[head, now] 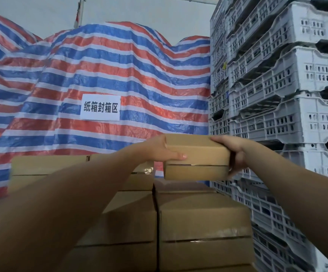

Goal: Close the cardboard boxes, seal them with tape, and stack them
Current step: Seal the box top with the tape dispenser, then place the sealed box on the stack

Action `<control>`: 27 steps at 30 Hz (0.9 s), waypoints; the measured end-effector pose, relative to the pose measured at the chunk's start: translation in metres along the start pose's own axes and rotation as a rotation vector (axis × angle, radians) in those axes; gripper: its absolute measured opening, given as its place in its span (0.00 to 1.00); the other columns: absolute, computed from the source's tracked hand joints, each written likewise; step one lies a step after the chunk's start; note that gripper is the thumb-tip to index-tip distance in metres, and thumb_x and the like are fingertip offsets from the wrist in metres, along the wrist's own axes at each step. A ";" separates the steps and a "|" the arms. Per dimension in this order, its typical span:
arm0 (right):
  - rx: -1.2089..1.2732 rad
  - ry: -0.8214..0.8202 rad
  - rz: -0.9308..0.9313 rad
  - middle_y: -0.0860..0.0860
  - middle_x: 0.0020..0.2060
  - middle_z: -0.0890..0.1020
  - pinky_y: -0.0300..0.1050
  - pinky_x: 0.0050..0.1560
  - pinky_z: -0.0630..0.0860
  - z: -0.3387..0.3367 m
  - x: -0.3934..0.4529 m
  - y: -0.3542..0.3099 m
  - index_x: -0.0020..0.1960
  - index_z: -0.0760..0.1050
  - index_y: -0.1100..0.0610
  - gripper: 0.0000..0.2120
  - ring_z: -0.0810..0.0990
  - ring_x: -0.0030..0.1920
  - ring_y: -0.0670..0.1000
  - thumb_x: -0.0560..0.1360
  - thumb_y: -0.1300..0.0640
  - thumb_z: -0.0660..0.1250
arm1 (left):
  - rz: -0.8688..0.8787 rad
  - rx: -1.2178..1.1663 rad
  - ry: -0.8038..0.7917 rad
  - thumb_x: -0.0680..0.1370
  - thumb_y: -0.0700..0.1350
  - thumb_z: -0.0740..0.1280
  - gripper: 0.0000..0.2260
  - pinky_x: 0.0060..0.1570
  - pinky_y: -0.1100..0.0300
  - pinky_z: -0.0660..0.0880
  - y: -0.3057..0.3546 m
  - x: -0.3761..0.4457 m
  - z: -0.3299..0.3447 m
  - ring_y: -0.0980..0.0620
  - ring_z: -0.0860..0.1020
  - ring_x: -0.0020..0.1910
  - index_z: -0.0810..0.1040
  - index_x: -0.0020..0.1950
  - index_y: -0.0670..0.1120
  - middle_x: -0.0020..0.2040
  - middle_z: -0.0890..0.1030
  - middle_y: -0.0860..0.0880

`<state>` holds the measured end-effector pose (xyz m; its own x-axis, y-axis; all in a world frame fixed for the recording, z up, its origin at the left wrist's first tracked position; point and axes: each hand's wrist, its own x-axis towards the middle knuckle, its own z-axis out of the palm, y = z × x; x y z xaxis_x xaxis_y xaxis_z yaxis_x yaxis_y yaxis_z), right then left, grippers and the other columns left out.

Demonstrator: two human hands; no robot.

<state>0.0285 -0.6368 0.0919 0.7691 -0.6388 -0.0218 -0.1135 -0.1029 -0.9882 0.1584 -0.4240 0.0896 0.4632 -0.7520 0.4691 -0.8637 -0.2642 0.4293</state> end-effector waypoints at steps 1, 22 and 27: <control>0.000 -0.015 0.014 0.59 0.49 0.81 0.65 0.53 0.75 0.002 0.007 0.000 0.54 0.76 0.54 0.22 0.79 0.49 0.62 0.72 0.38 0.71 | -0.015 0.036 0.016 0.71 0.60 0.75 0.16 0.41 0.69 0.68 -0.003 0.003 0.000 0.57 0.77 0.51 0.70 0.49 0.63 0.47 0.74 0.63; -0.279 0.390 -0.389 0.62 0.55 0.78 0.53 0.52 0.76 0.045 0.012 0.012 0.59 0.75 0.62 0.25 0.78 0.51 0.61 0.83 0.43 0.50 | -0.068 0.441 0.315 0.80 0.61 0.60 0.25 0.59 0.49 0.74 -0.008 -0.040 -0.010 0.45 0.75 0.61 0.73 0.68 0.43 0.64 0.77 0.45; -0.327 0.548 -0.807 0.56 0.29 0.70 0.50 0.35 0.63 0.091 -0.074 -0.009 0.31 0.63 0.59 0.19 0.69 0.33 0.56 0.79 0.54 0.57 | 0.074 0.302 0.536 0.83 0.50 0.60 0.15 0.35 0.55 0.73 0.006 -0.122 -0.052 0.53 0.73 0.32 0.75 0.39 0.44 0.33 0.75 0.50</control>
<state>0.0300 -0.5197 0.0886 0.3086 -0.5389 0.7838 0.0807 -0.8062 -0.5861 0.1070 -0.3027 0.0749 0.3673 -0.3876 0.8455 -0.8794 -0.4407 0.1800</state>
